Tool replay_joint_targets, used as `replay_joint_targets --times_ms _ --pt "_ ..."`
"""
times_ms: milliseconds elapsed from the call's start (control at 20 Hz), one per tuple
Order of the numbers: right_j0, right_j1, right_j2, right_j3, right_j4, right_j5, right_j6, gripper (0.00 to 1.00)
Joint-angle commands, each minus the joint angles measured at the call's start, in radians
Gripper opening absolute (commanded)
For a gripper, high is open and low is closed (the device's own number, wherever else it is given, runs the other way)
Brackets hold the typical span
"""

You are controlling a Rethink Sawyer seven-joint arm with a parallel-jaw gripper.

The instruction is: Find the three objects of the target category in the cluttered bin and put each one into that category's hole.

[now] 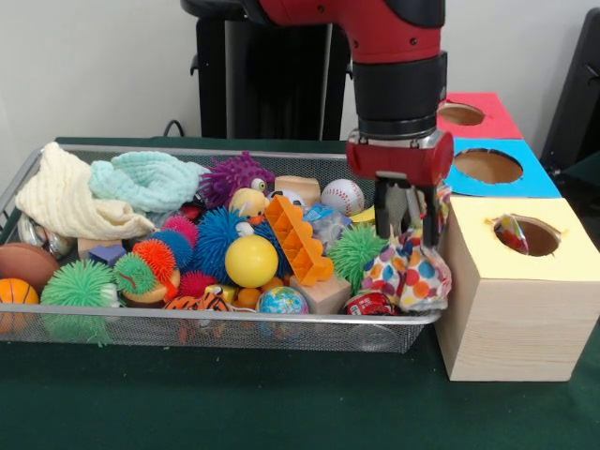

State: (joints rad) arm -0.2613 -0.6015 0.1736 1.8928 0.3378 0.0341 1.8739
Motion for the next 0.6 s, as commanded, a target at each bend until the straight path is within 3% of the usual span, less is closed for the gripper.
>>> replay_joint_targets --times_ms 50,600 --pt "0.005 0.055 0.078 -0.025 -0.032 -0.051 0.160 1.00" --pt "0.041 0.038 0.046 -0.001 0.013 0.045 0.171 1.00"
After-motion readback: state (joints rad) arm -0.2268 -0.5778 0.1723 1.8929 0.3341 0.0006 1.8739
